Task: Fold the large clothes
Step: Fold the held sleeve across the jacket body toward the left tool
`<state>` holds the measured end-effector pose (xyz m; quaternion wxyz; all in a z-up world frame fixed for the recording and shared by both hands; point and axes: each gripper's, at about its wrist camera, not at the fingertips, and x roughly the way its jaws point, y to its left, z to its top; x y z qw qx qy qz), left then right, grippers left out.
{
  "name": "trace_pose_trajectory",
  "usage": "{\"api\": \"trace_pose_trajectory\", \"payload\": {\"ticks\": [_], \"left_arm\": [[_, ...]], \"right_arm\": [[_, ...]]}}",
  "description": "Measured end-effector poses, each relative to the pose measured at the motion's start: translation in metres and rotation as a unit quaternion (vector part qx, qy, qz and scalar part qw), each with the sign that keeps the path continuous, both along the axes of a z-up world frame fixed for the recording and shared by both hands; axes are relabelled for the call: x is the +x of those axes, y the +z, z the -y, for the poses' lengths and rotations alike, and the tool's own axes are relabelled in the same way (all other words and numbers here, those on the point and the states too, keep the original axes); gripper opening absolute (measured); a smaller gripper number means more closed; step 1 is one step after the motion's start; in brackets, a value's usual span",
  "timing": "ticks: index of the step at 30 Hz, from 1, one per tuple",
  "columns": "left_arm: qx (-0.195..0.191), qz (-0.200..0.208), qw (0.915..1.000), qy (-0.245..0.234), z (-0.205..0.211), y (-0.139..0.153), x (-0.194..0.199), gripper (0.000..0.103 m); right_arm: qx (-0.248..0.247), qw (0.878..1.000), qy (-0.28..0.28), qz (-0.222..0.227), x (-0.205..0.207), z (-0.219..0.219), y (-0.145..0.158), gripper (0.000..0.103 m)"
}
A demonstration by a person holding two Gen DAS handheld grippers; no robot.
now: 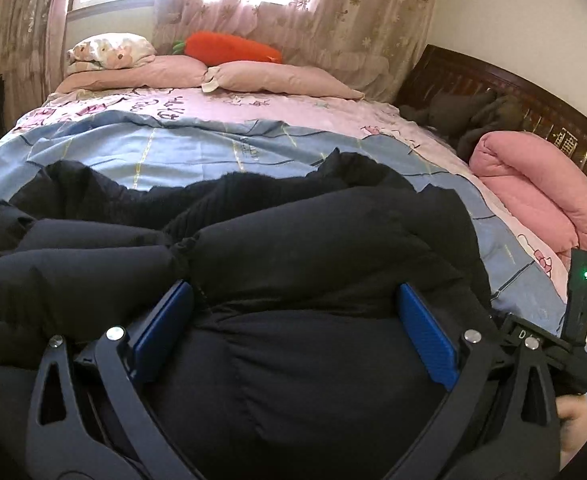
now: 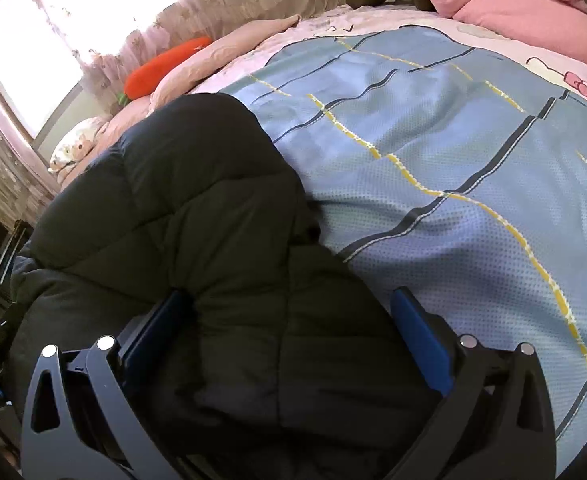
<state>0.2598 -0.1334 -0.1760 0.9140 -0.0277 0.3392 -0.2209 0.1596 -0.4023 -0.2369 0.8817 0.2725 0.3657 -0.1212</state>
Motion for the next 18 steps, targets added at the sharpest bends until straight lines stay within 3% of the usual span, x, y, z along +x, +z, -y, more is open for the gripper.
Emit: {"api": "trace_pose_trajectory", "payload": {"ticks": [9,18], "left_arm": [[0.035,0.014,0.9991,0.018,0.008,-0.013,-0.006,0.101],[0.071,0.012,0.9971,0.024,0.013,-0.016,-0.009,0.101]], "right_arm": [[-0.101,0.994,-0.022,-0.024,0.009,-0.023,-0.003,0.102],[-0.120,0.992,-0.029,-0.033,0.007,-0.023,-0.006,0.102]]}}
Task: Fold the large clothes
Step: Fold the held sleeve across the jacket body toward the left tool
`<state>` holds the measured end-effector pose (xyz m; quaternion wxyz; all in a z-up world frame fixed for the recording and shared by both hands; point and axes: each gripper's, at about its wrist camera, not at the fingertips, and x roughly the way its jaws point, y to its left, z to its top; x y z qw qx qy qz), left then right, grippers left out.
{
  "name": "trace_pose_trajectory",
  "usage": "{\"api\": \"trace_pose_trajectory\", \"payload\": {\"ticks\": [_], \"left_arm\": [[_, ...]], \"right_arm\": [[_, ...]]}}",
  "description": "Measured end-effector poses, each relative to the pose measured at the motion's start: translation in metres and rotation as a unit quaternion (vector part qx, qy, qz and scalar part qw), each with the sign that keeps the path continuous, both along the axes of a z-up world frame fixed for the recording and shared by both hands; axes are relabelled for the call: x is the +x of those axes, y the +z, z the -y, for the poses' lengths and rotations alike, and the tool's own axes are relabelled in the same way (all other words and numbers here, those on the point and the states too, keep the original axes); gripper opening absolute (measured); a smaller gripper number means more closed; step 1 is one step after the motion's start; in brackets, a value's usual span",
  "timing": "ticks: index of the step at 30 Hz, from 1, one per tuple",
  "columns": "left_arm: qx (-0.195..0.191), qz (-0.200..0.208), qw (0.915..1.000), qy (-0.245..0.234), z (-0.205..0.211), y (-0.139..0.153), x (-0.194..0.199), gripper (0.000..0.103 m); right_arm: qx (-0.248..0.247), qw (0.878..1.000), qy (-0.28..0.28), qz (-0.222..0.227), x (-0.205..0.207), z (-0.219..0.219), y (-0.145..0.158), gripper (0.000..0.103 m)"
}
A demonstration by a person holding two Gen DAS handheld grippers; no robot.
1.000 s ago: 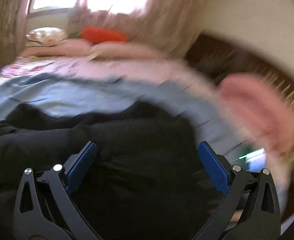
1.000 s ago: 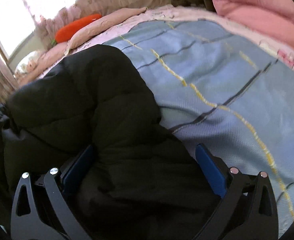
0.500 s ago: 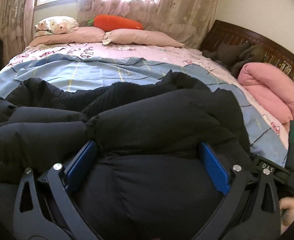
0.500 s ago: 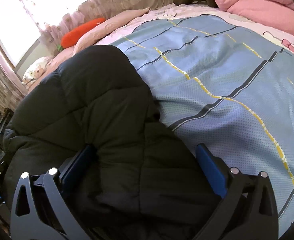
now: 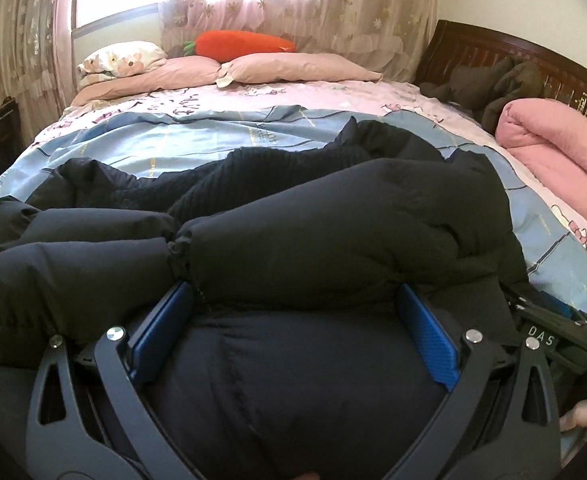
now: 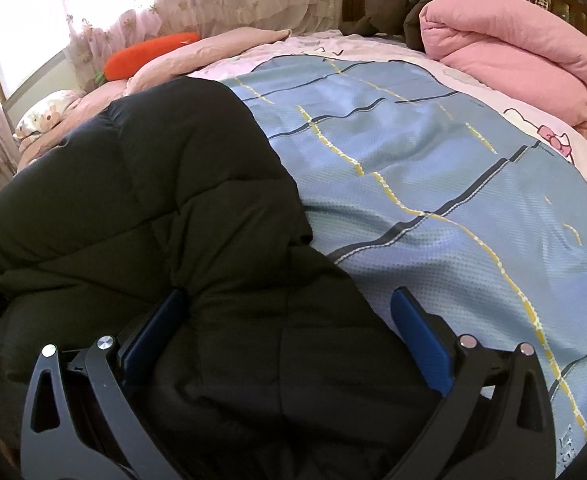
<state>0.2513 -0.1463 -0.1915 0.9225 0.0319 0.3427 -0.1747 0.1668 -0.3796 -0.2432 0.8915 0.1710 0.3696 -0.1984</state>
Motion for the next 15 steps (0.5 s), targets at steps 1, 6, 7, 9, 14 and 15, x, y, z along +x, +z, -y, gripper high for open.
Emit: {"api": "trace_pose_trajectory", "payload": {"ticks": [1,6,7,9,14,15], "left_arm": [[0.001,0.000,1.0000,0.000,0.000,0.000,0.000,0.101],[-0.010,0.007,0.9997,-0.021,-0.008,0.002,-0.015,0.101],[-0.008,0.012,0.9995,-0.028,-0.010,0.003,-0.022,0.101],[0.010,0.021,0.9989,-0.040,-0.012,0.004,-0.035,0.101],[0.108,0.059,0.9916,-0.038,-0.011,0.026,-0.078,0.101],[0.139,0.084,0.9864,-0.028,-0.013,0.032,-0.093,0.101]], "right_arm": [[-0.002,1.000,-0.002,-0.001,-0.001,0.000,0.000,0.102],[-0.021,1.000,-0.018,-0.009,-0.013,-0.003,0.003,0.102],[-0.025,0.999,-0.023,-0.010,-0.016,-0.005,0.004,0.102],[-0.031,0.999,-0.032,-0.019,-0.022,-0.008,0.007,0.102],[0.000,0.999,-0.032,0.015,-0.052,-0.019,0.043,0.102],[0.012,1.000,-0.024,0.009,-0.052,-0.024,0.046,0.102]]}}
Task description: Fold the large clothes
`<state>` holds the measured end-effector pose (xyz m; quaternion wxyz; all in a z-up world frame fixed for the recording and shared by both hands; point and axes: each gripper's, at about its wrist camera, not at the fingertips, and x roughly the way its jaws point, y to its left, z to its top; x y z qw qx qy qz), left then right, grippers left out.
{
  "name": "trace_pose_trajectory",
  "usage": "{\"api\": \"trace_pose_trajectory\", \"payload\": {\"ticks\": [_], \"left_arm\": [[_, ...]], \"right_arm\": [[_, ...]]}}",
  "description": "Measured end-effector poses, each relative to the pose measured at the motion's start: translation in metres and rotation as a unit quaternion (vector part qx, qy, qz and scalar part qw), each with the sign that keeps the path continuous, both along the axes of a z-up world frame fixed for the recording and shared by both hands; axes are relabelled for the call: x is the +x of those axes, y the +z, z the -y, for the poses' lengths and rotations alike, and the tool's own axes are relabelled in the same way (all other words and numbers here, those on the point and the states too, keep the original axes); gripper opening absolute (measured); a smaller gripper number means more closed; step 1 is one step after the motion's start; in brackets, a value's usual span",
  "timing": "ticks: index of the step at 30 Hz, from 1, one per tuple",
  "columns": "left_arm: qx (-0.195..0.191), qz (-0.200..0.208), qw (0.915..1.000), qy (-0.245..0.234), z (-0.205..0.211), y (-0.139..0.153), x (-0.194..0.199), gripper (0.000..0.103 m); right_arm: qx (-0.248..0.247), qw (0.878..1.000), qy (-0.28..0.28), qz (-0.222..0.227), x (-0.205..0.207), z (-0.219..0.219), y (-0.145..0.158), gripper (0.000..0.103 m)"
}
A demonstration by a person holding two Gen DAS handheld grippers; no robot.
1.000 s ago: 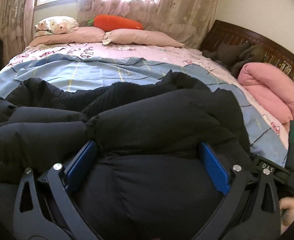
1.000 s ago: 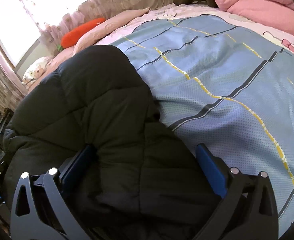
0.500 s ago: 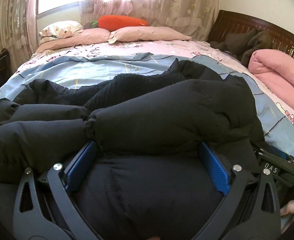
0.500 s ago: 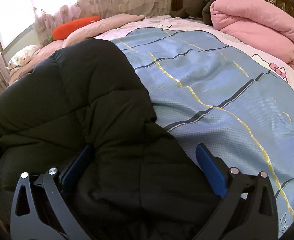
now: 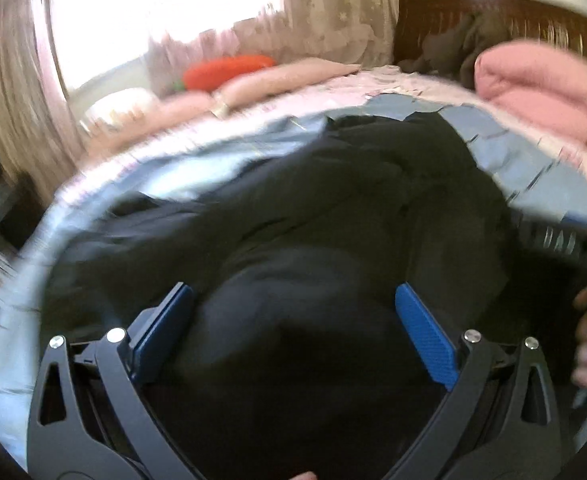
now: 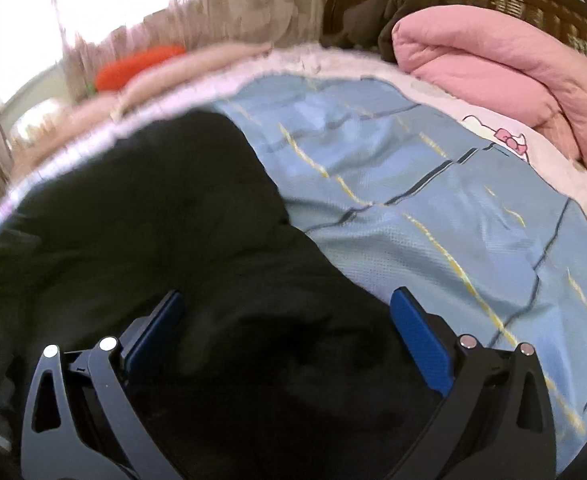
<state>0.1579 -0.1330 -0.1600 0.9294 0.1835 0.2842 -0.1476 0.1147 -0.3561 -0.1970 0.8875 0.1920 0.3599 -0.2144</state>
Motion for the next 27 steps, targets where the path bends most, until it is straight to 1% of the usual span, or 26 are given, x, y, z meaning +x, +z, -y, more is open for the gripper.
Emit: {"api": "trace_pose_trajectory", "payload": {"ticks": [1,2,3,5,6,8,9,11,12,13,14,16,17,19,20,21,22,23,24,25,26,27], "left_arm": [[0.014,0.022,0.9996,0.007,-0.004,0.005,-0.011,0.101],[0.016,0.035,0.9992,0.012,-0.007,0.008,-0.018,0.101],[0.013,0.042,0.9985,0.031,-0.012,0.012,-0.023,0.101],[-0.013,0.020,0.9978,0.061,-0.023,0.019,-0.023,0.101],[-0.036,0.005,0.9968,0.071,-0.030,0.026,-0.025,0.101],[-0.062,0.009,0.9938,0.092,-0.043,0.039,-0.034,0.101],[-0.079,0.019,0.9905,0.110,-0.053,0.050,-0.042,0.101],[-0.111,0.025,0.9827,0.146,-0.075,0.069,-0.052,0.101],[-0.127,0.023,0.9776,0.166,-0.089,0.082,-0.058,0.101],[-0.135,0.027,0.9735,0.182,-0.099,0.094,-0.065,0.101],[-0.142,0.042,0.9694,0.196,-0.110,0.107,-0.076,0.101],[-0.153,0.062,0.9643,0.207,-0.123,0.128,-0.098,0.101],[-0.161,0.050,0.9630,0.211,-0.130,0.136,-0.107,0.101],[-0.181,-0.003,0.9619,0.205,-0.138,0.140,-0.119,0.101],[-0.198,-0.022,0.9604,0.195,-0.142,0.139,-0.127,0.101],[-0.215,-0.031,0.9586,0.184,-0.143,0.135,-0.140,0.101],[-0.220,-0.035,0.9579,0.181,-0.142,0.128,-0.152,0.101],[-0.217,-0.039,0.9583,0.182,-0.140,0.121,-0.159,0.101],[-0.211,-0.051,0.9588,0.183,-0.137,0.109,-0.165,0.101],[-0.207,-0.069,0.9569,0.192,-0.135,0.096,-0.168,0.101],[-0.208,-0.086,0.9535,0.200,-0.133,0.085,-0.170,0.101],[-0.225,-0.119,0.9433,0.213,-0.136,0.068,-0.173,0.101]], "right_arm": [[0.016,1.000,0.020,-0.016,0.003,-0.009,0.005,0.102],[0.024,0.999,0.042,-0.022,0.004,-0.019,0.012,0.102],[0.024,0.998,0.060,-0.016,0.000,-0.029,0.020,0.102],[0.009,0.997,0.077,0.004,-0.012,-0.049,0.037,0.102],[0.002,0.996,0.083,0.011,-0.016,-0.057,0.043,0.102],[-0.020,0.994,0.105,0.024,-0.030,-0.074,0.063,0.102],[-0.029,0.993,0.106,0.030,-0.035,-0.078,0.070,0.102],[-0.063,0.992,0.090,0.064,-0.053,-0.085,0.093,0.102],[-0.094,0.988,0.073,0.096,-0.066,-0.088,0.108,0.102],[-0.120,0.984,0.057,0.118,-0.074,-0.089,0.120,0.102],[-0.151,0.978,0.039,0.140,-0.085,-0.091,0.133,0.102],[-0.188,0.969,0.024,0.161,-0.106,-0.094,0.153,0.102],[-0.189,0.968,0.024,0.162,-0.116,-0.094,0.159,0.102],[-0.147,0.977,0.038,0.148,-0.130,-0.090,0.161,0.102],[-0.106,0.983,0.062,0.134,-0.133,-0.086,0.157,0.102],[-0.038,0.989,0.102,0.100,-0.132,-0.081,0.147,0.102],[0.014,0.989,0.127,0.074,-0.131,-0.077,0.136,0.102],[0.072,0.985,0.145,0.055,-0.131,-0.074,0.124,0.102],[0.151,0.975,0.157,0.046,-0.136,-0.067,0.103,0.102],[0.187,0.969,0.156,0.039,-0.141,-0.063,0.088,0.102],[0.213,0.966,0.149,0.019,-0.145,-0.060,0.070,0.102],[0.224,0.964,0.140,0.001,-0.148,-0.057,0.057,0.102]]}}
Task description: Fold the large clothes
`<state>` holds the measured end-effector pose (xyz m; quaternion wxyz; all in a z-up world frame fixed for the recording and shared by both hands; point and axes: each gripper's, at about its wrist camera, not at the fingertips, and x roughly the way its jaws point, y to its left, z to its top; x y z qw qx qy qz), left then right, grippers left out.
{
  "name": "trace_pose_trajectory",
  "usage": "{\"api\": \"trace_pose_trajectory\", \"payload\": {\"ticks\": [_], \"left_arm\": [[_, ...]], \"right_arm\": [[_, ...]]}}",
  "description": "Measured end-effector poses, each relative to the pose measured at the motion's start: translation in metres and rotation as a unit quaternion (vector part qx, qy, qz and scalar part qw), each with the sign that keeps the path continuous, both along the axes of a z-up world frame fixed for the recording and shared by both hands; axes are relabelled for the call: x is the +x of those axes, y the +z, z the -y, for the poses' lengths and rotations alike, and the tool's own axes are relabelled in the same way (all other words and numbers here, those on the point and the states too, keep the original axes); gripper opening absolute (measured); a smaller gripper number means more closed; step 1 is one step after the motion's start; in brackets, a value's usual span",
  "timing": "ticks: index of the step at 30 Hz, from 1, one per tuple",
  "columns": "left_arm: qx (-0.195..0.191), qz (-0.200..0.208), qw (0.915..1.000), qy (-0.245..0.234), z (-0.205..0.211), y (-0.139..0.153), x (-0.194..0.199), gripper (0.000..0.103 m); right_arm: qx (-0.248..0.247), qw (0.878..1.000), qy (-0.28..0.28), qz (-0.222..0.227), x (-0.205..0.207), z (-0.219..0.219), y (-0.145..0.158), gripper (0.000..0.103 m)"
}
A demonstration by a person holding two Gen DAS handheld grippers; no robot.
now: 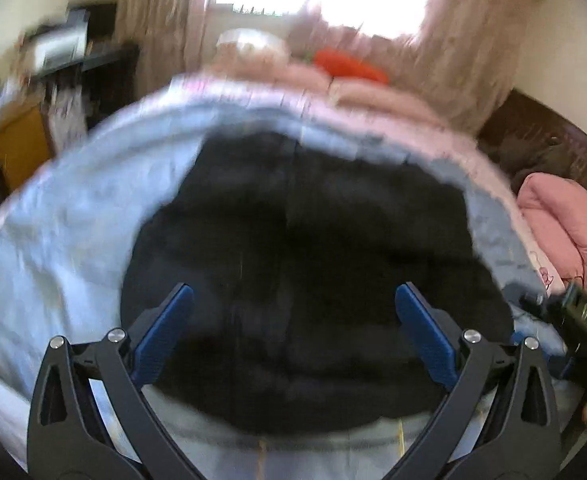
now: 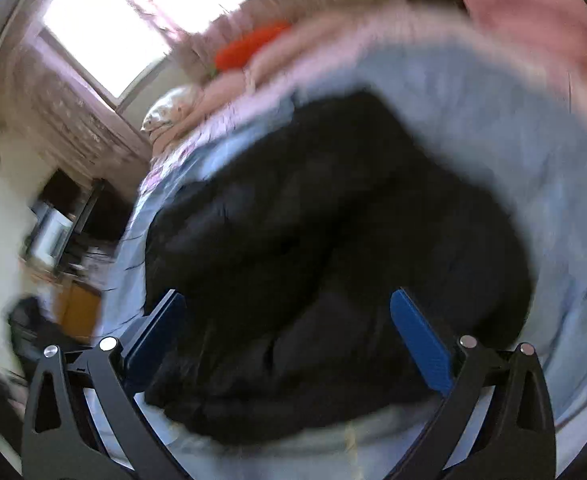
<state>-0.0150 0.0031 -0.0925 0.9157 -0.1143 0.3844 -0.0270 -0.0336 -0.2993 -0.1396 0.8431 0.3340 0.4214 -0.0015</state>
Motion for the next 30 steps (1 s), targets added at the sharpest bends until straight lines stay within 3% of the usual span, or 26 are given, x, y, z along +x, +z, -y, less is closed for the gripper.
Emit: {"api": "trace_pose_trajectory", "payload": {"ticks": [2,6,11,14,18,23,25,27,30], "left_arm": [[-0.064,-0.042,0.9970,0.011,-0.008,-0.026,-0.006,0.101],[-0.196,-0.110,0.9729,0.056,-0.030,-0.079,-0.017,0.101],[-0.327,-0.150,0.9259,0.116,-0.061,-0.126,-0.023,0.101],[-0.405,-0.168,0.8852,0.157,-0.073,-0.155,-0.033,0.101],[-0.449,-0.131,0.8653,0.180,-0.089,-0.165,-0.035,0.101],[-0.493,-0.104,0.8395,0.203,-0.107,-0.175,-0.031,0.101],[-0.493,-0.088,0.8393,0.211,-0.111,-0.176,-0.031,0.101],[-0.475,-0.080,0.8516,0.205,-0.110,-0.172,-0.025,0.101],[-0.441,-0.062,0.8763,0.184,-0.103,-0.162,-0.013,0.101]], "right_arm": [[0.056,0.997,-0.031,-0.046,-0.011,0.015,-0.040,0.102],[0.207,0.968,-0.119,-0.072,-0.034,0.039,-0.092,0.102],[0.210,0.965,-0.138,-0.066,-0.039,0.027,-0.097,0.102],[0.233,0.964,-0.108,-0.065,-0.028,0.014,-0.103,0.102],[0.250,0.964,-0.068,-0.050,-0.013,-0.008,-0.115,0.102],[0.279,0.956,-0.086,-0.031,-0.008,-0.012,-0.126,0.102],[0.285,0.954,-0.094,-0.015,-0.004,-0.012,-0.125,0.102],[0.278,0.955,-0.097,-0.009,-0.002,-0.011,-0.124,0.102],[0.267,0.951,-0.151,0.045,-0.016,-0.006,-0.113,0.102]]}}
